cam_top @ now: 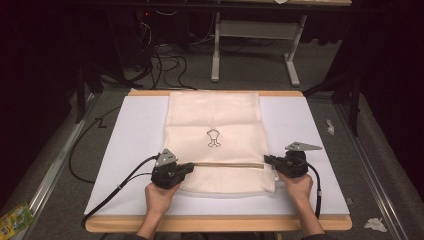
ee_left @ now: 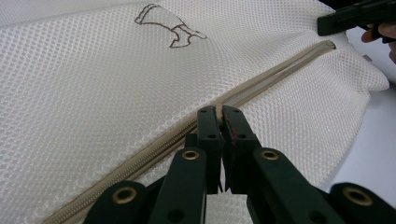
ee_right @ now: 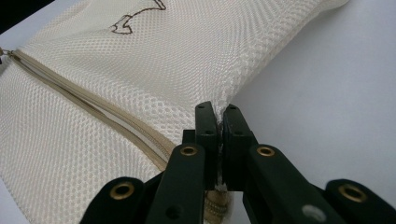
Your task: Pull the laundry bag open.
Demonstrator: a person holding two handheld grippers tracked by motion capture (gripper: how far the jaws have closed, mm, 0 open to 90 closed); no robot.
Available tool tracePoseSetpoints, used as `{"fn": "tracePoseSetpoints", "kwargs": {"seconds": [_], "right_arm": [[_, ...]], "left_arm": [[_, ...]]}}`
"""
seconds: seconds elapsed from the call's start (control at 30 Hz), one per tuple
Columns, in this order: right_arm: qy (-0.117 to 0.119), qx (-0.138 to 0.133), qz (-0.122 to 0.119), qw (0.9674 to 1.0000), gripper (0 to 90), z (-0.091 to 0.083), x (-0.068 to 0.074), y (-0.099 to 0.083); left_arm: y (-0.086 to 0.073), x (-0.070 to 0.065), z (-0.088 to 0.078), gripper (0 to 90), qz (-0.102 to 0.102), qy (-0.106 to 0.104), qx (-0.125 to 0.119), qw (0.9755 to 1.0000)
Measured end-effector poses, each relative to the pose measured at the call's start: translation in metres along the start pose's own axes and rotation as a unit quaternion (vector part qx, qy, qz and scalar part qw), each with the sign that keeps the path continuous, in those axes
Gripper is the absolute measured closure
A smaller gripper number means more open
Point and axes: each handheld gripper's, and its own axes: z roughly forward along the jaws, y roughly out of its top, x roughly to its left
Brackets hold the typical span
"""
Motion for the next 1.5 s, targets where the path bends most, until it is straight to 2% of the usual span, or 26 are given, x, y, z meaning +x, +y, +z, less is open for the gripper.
{"fn": "tracePoseSetpoints", "kwargs": {"seconds": [0.3, 0.7, 0.97, 1.07, 1.5], "right_arm": [[-0.002, 0.000, 0.002, 1.0000, 88.5, -0.001, -0.001, 0.000], [-0.001, -0.003, 0.000, 1.0000, 88.4, -0.001, -0.002, 0.000], [-0.010, -0.003, 0.003, 0.9999, 88.4, -0.005, -0.007, 0.000], [-0.010, -0.002, 0.006, 0.9999, 88.4, -0.006, -0.007, 0.000], [-0.008, -0.005, 0.004, 1.0000, 88.5, -0.006, -0.006, 0.001]], "left_arm": [[-0.001, 0.003, -0.005, 87.0, 0.003, 0.010, 0.001, 0.9999], [-0.004, 0.005, -0.004, 87.0, -0.003, 0.003, 0.004, 1.0000], [-0.006, 0.012, -0.012, 87.0, -0.010, 0.016, 0.002, 0.9998], [-0.007, 0.013, -0.010, 87.0, -0.005, 0.018, 0.010, 0.9998], [-0.005, 0.014, -0.013, 87.0, -0.005, 0.020, 0.008, 0.9998]]}}
